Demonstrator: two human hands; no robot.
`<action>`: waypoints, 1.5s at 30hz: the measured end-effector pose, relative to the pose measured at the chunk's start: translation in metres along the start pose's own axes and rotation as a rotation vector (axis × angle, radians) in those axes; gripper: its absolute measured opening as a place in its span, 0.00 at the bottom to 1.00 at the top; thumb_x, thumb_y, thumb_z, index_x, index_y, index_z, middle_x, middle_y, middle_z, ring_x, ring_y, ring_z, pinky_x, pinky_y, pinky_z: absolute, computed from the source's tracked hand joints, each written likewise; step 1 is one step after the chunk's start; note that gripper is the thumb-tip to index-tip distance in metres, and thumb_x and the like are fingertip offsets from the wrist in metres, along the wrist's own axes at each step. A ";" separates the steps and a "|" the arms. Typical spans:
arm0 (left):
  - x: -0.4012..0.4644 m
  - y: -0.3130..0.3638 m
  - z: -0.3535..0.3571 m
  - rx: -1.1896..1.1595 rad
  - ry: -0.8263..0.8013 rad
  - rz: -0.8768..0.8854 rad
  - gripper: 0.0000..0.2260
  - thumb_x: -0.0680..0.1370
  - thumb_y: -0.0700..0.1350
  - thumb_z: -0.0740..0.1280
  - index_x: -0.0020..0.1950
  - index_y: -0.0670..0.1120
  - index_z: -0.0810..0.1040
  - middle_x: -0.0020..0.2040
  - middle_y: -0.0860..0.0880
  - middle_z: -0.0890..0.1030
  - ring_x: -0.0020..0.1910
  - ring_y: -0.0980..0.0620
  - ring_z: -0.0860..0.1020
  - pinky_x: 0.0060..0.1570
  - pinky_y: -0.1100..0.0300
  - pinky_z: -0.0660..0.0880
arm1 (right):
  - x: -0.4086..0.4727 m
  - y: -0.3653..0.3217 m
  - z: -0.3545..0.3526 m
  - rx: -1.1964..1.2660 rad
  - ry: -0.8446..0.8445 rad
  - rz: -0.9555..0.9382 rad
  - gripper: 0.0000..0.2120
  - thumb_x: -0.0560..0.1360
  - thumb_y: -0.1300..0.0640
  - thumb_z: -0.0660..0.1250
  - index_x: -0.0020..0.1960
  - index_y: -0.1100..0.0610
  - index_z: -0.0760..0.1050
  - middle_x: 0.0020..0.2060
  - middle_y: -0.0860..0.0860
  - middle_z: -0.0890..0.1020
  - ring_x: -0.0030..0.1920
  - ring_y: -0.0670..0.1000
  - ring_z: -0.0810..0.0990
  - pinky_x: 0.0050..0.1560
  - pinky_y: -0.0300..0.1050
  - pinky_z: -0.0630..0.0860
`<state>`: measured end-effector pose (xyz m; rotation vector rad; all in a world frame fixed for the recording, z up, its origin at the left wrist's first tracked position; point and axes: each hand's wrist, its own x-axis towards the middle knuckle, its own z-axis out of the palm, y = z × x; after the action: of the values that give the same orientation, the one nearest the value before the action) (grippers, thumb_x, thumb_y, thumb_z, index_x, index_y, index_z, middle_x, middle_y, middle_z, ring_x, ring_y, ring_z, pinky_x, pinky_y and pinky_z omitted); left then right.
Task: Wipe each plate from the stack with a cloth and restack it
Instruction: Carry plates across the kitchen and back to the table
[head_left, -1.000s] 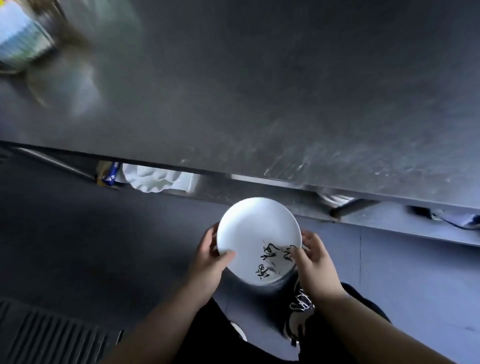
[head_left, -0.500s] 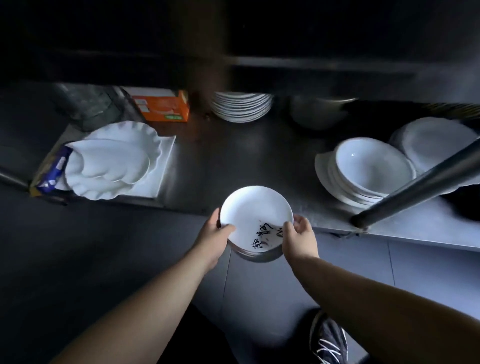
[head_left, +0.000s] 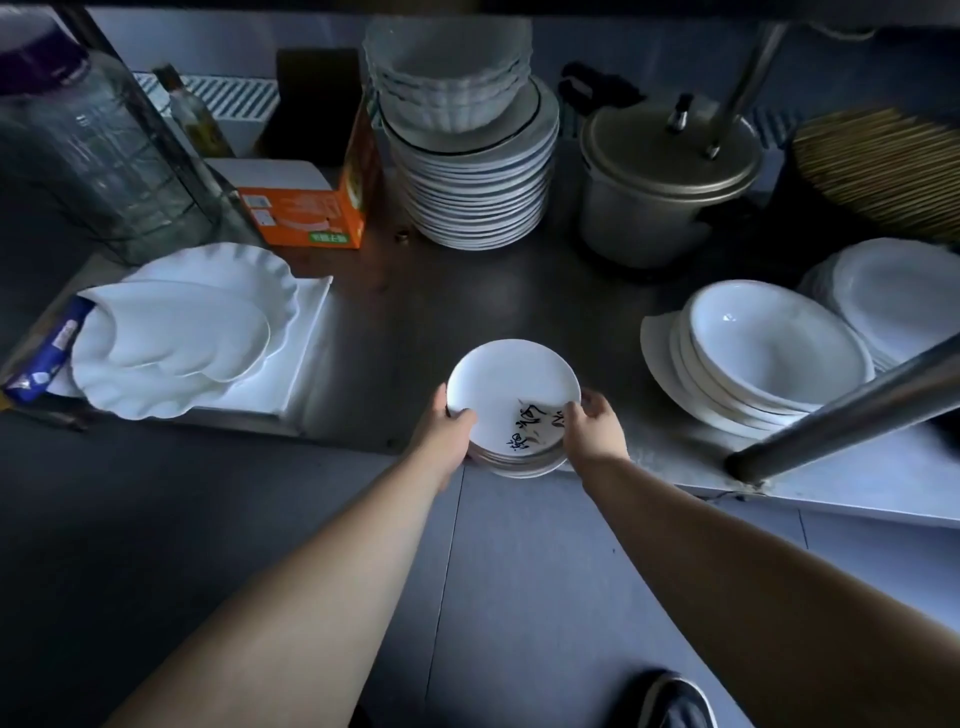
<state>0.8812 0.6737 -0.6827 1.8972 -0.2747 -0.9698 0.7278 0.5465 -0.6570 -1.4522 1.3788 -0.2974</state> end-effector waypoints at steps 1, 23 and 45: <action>0.006 0.005 0.000 0.016 -0.006 0.004 0.24 0.75 0.47 0.65 0.71 0.60 0.71 0.61 0.52 0.81 0.58 0.46 0.78 0.55 0.52 0.78 | 0.007 -0.002 0.000 -0.013 -0.019 -0.016 0.19 0.79 0.54 0.61 0.69 0.52 0.76 0.58 0.52 0.84 0.59 0.56 0.82 0.61 0.53 0.79; -0.004 0.018 -0.021 0.914 -0.115 0.342 0.42 0.83 0.60 0.65 0.86 0.50 0.43 0.86 0.53 0.43 0.83 0.47 0.57 0.74 0.52 0.66 | -0.001 0.016 -0.023 -0.939 -0.270 -0.422 0.43 0.84 0.38 0.57 0.84 0.51 0.31 0.85 0.47 0.41 0.83 0.55 0.58 0.76 0.54 0.68; -0.290 0.233 -0.090 1.262 -0.323 0.110 0.21 0.79 0.65 0.66 0.65 0.53 0.78 0.63 0.50 0.81 0.60 0.45 0.80 0.59 0.54 0.77 | -0.252 -0.192 -0.199 -1.054 -0.401 -0.168 0.28 0.82 0.37 0.62 0.77 0.49 0.69 0.71 0.53 0.78 0.69 0.59 0.77 0.62 0.49 0.75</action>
<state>0.8029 0.7714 -0.3208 2.7409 -1.4302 -1.1259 0.6092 0.6128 -0.3085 -2.3128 1.0918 0.7005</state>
